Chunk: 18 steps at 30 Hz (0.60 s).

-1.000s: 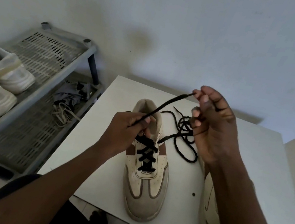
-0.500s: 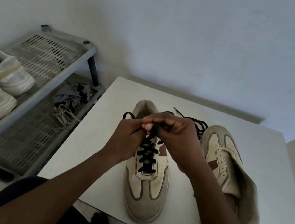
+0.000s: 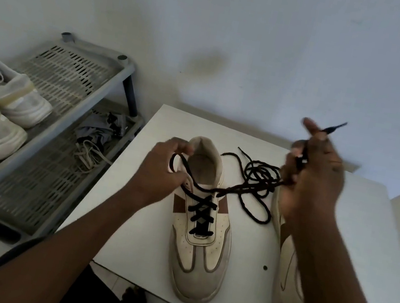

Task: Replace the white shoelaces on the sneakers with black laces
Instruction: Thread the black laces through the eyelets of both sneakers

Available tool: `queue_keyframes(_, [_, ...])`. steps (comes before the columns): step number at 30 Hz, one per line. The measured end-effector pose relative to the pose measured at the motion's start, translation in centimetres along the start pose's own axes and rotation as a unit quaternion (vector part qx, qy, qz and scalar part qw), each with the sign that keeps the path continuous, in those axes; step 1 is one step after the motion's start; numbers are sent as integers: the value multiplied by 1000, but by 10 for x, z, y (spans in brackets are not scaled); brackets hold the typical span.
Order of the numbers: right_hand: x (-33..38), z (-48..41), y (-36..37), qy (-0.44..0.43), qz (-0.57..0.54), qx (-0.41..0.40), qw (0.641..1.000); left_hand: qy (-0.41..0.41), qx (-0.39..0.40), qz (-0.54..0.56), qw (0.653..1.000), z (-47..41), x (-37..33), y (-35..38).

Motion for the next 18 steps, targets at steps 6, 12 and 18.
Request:
queue_keyframes(6, [42,-6,-17,-173,241,6,955,26,86,-96,991,4,6,1])
queue_keyframes(12, [18,15,19,-126,383,169,899,25,121,-140,982,6,13,7])
queue_keyframes(18, [9,14,18,-72,384,197,899,63,63,-264,960,3,12,3])
Point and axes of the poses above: each hand's wrist, its own z-axis away from the middle knuckle, its own y-axis out of the palm, x = y × z, the point moved 4 cm from there along -z, towards the middle knuckle, and after that the axes turned 4 degrees about z, right-handed, at the moved point
